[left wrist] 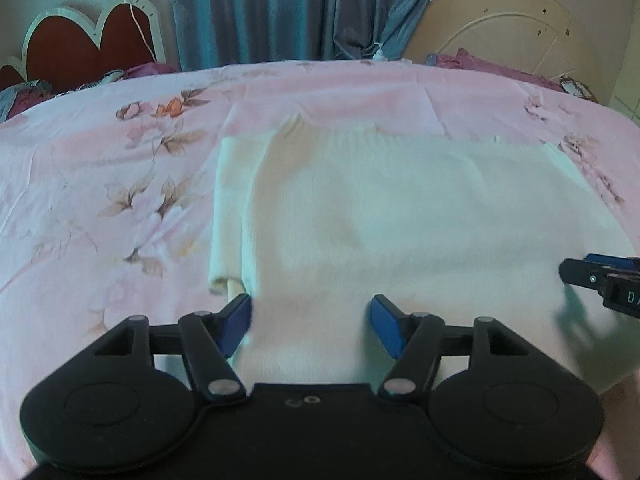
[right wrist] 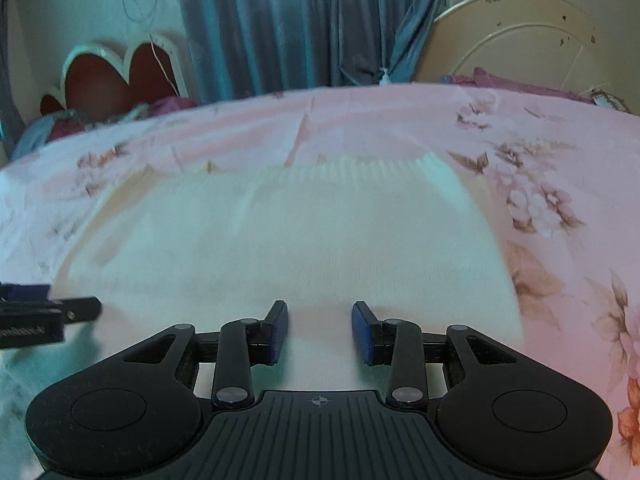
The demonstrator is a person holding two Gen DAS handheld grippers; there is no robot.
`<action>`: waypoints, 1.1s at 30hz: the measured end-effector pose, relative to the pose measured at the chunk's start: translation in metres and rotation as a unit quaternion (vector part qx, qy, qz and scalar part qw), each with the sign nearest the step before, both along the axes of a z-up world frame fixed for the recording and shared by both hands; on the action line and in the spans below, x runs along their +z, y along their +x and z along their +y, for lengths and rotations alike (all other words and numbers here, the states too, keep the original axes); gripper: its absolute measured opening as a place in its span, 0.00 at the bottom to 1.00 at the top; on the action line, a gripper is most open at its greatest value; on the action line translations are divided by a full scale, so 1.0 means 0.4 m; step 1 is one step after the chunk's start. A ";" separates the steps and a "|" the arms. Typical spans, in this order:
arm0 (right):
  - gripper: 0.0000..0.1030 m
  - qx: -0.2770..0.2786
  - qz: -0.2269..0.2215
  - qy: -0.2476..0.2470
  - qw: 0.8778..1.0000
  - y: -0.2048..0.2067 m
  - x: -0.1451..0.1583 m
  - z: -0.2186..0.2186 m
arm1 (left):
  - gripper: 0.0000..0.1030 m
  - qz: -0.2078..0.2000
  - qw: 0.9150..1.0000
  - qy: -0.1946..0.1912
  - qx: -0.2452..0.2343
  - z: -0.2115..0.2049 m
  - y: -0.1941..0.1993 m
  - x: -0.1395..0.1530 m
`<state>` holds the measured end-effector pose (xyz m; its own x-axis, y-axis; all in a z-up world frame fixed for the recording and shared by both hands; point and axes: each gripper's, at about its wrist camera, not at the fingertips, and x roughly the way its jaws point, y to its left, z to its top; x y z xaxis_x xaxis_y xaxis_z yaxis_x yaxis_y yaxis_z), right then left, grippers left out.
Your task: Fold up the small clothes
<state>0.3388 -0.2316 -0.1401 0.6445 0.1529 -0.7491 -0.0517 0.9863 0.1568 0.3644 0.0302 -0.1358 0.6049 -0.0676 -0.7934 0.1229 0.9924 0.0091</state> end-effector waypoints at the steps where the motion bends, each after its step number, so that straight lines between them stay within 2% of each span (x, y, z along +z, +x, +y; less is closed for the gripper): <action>1: 0.35 -0.003 0.001 0.002 1.000 -0.006 0.000 -0.004 | 0.63 0.002 1.000 0.000 0.001 0.002 -0.003 -0.002; 5: 0.35 -0.010 -0.003 0.003 1.000 -0.040 0.011 -0.016 | 0.63 0.002 1.000 0.004 -0.001 0.005 -0.011 -0.007; 9: 0.35 -0.005 0.003 -0.016 1.000 -0.073 -0.013 -0.018 | 0.64 0.002 1.000 0.004 -0.004 0.009 -0.019 -0.012; 19: 0.35 -0.014 0.009 -0.020 1.000 -0.103 -0.011 -0.005 | 0.65 0.014 1.000 0.020 -0.009 0.010 -0.040 -0.005; 26: 0.35 -0.025 0.009 0.008 1.000 -0.111 0.016 0.003 | 0.68 0.033 0.999 0.006 -0.003 0.022 -0.057 0.015; 33: 0.35 -0.012 0.003 0.010 1.000 -0.110 0.038 0.044 | 0.71 0.047 0.999 -0.017 0.006 0.052 -0.078 0.032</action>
